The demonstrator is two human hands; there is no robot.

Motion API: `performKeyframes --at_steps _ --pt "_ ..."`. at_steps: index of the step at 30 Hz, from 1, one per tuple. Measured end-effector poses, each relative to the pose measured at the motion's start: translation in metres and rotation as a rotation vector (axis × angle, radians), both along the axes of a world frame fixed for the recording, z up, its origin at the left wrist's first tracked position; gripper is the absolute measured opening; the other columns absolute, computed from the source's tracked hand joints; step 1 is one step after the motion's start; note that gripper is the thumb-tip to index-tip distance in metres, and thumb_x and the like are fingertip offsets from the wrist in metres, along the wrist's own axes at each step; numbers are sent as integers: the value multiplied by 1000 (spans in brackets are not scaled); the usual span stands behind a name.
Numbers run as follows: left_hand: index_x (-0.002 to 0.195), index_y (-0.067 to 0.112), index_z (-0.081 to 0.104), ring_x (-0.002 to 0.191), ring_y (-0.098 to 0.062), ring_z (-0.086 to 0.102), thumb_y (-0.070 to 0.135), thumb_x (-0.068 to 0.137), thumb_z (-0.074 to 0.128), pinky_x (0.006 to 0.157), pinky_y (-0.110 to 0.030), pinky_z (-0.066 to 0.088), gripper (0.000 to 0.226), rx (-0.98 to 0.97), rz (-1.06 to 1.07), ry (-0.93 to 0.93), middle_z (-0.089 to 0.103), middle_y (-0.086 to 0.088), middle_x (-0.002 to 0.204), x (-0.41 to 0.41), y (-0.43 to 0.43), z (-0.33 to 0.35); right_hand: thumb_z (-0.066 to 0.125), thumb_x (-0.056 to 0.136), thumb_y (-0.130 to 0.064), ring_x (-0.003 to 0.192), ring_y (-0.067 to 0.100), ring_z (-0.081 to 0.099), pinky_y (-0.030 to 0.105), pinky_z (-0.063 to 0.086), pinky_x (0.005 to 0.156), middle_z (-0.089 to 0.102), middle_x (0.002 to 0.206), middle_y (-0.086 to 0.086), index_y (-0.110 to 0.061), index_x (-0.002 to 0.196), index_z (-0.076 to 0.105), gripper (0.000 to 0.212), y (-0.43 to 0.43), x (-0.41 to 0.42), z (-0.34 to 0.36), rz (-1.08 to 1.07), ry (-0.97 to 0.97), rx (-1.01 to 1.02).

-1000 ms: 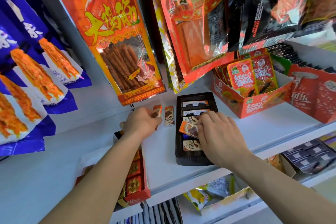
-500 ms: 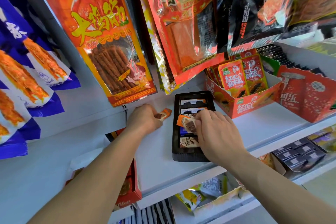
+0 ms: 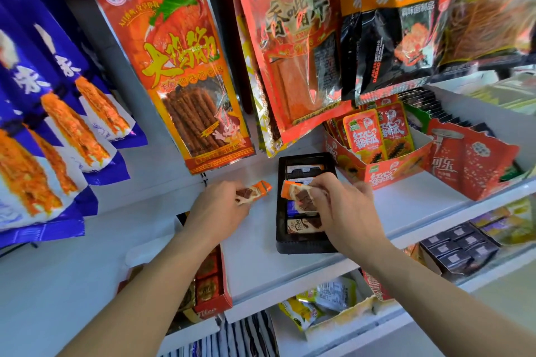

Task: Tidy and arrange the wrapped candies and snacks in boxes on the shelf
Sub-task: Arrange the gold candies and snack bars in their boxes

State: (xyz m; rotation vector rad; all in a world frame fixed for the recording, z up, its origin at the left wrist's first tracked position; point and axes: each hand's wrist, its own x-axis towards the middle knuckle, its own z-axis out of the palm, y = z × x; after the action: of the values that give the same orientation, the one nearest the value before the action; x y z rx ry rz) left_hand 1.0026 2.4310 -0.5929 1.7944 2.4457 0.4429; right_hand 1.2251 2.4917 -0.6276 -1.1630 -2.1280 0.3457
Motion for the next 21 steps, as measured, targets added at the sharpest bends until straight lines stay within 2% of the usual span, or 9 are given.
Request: performKeyframes --at_steps 3,6,7,11,14,16,17,19,21 --pt "111 33 73 84 -9 64 27 87 72 70 -33 53 25 137 -54 -247 70 13 95 10 -40 14 54 100 -30 62 5 59 23 45 52 68 75 -9 -31 93 65 13 -15 6 29 132 357 -322" --pt "108 40 72 90 5 62 20 82 79 70 -8 45 33 216 -82 -478 68 22 98 21 -79 30 62 97 -26 50 10 52 21 41 50 61 57 -6 -24 93 72 11 -38 11 51 225 523 -504" --pt "108 41 71 90 7 61 19 81 80 70 -5 43 36 226 -92 -524 67 23 97 24 -89 34 64 95 -25 51 13 51 23 41 50 60 56 -3 -22 95 72 9 -46 13 55 257 557 -561" --pt "104 44 71 90 4 63 17 76 83 74 -7 45 41 277 -146 -594 65 25 96 29 -114 46 76 83 -23 63 16 54 25 46 57 65 68 2 -16 95 75 13 -68 21 61 338 675 -760" --pt "103 41 73 90 0 63 14 75 84 72 -8 45 40 278 -169 -642 65 23 97 28 -120 49 85 72 -16 72 19 52 28 44 60 63 80 9 -10 89 76 20 -74 21 65 378 783 -894" --pt "103 38 75 87 -3 64 12 75 84 72 -11 46 40 247 -184 -693 65 17 95 26 -120 48 74 75 -15 76 22 54 31 46 65 63 82 9 -11 81 75 8 -76 18 70 417 832 -951" --pt "103 39 75 86 -4 64 11 75 84 72 -11 46 40 234 -190 -706 65 17 94 25 -120 47 71 78 -17 81 28 58 37 50 71 64 83 12 -12 78 73 6 -77 15 72 434 829 -959" --pt "100 45 73 87 -2 64 11 73 85 73 -10 46 45 221 -200 -700 64 19 94 23 -120 45 67 86 -20 97 41 63 48 53 88 66 95 24 -7 87 72 14 -78 9 73 452 797 -955" --pt "96 51 68 88 0 63 14 72 86 74 -10 46 48 210 -212 -672 62 24 96 23 -119 44 60 96 -16 100 42 65 50 56 89 68 101 26 -3 100 68 15 -78 2 72 428 785 -948"
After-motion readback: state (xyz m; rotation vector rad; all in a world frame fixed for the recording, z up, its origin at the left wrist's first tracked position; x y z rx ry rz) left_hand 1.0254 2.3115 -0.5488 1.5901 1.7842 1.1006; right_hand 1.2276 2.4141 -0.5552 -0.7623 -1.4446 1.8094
